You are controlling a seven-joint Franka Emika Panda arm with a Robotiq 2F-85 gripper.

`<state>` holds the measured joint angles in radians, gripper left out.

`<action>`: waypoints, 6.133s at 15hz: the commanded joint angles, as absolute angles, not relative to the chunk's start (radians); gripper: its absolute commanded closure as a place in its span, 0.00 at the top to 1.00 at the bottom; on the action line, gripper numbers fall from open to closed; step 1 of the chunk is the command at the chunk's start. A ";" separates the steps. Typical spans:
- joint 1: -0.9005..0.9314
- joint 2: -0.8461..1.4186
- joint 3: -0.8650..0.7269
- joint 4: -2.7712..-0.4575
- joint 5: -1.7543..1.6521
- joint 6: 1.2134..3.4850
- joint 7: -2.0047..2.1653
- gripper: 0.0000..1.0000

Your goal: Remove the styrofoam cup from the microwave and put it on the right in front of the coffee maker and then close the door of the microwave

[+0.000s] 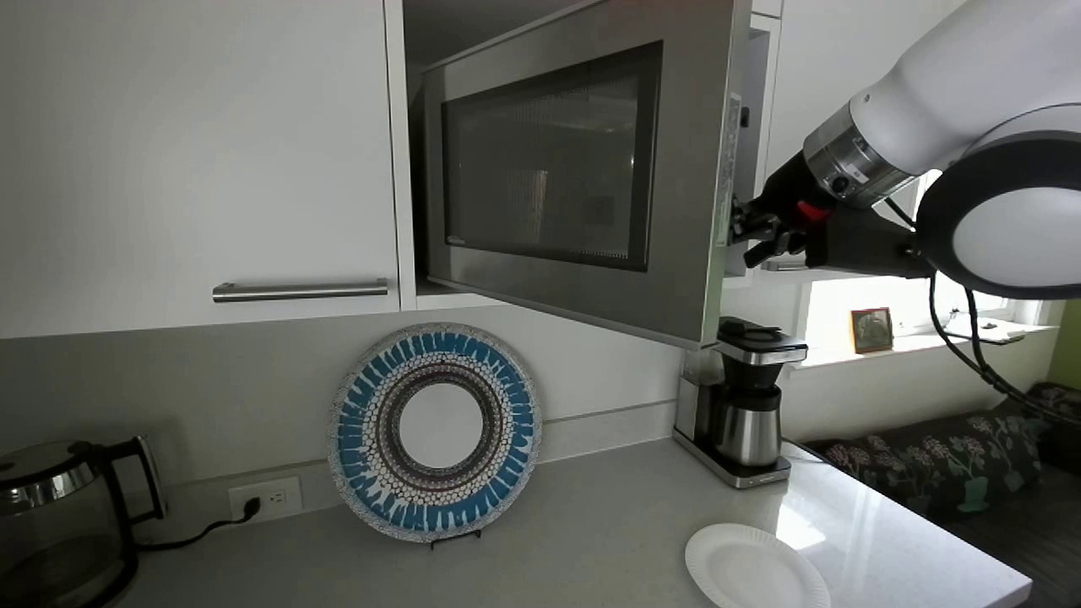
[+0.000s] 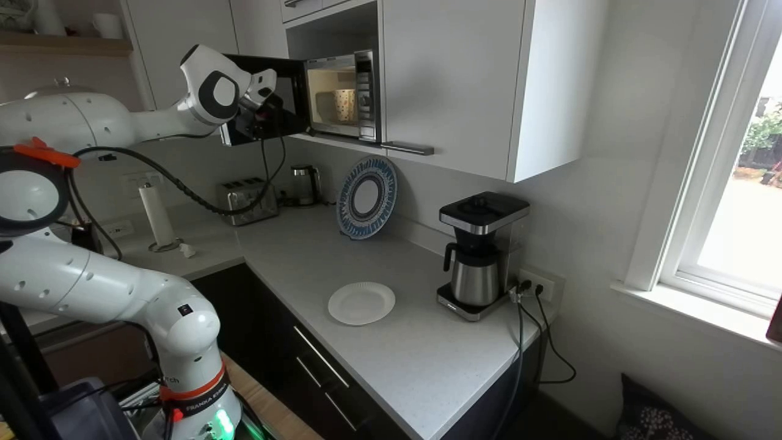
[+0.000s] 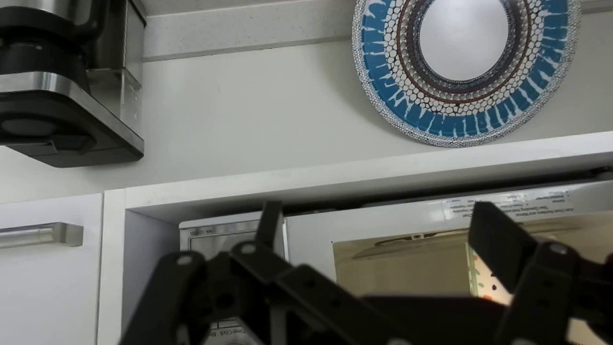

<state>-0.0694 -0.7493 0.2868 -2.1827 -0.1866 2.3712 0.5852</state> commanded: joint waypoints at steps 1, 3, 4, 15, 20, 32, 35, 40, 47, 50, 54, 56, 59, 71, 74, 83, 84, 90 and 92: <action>-0.086 -0.751 0.297 -2.181 -0.170 2.371 0.573 1.00; -0.086 -0.752 0.297 -2.180 -0.170 2.371 0.573 1.00; -0.086 -0.752 0.297 -2.180 -0.170 2.371 0.574 1.00; -0.053 -0.606 0.236 -2.031 -0.088 2.536 0.483 1.00; 0.077 -0.442 0.150 -1.827 0.136 2.472 0.361 1.00; 0.118 -0.268 0.087 -1.648 0.385 2.355 0.325 1.00; 0.118 -0.274 0.088 -1.648 0.385 2.355 0.325 1.00; 0.168 -0.241 0.057 -1.654 0.607 2.624 0.248 1.00; 0.179 -0.182 0.045 -1.636 0.853 2.653 0.147 1.00; 0.162 -0.150 0.053 -1.624 0.856 2.663 0.151 1.00; 0.151 -0.097 0.064 -1.589 0.839 2.677 0.166 1.00; 0.166 -0.072 0.054 -1.569 0.846 2.697 0.161 1.00; 0.171 -0.029 0.057 -1.529 0.848 2.722 0.152 1.00; 0.182 0.104 0.077 -1.403 0.823 2.779 0.181 1.00; 0.184 0.113 0.077 -1.392 0.807 2.781 0.193 1.00; 0.171 0.049 0.087 -1.453 0.587 2.759 0.360 0.29; 0.170 0.037 0.088 -1.460 0.552 2.754 0.388 0.22; 0.165 -0.064 0.095 -1.537 0.337 2.717 0.576 0.00; 0.155 -0.103 0.102 -1.566 0.267 2.694 0.635 0.01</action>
<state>0.1793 -0.0112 0.0867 -1.4745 0.3633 2.7400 0.5403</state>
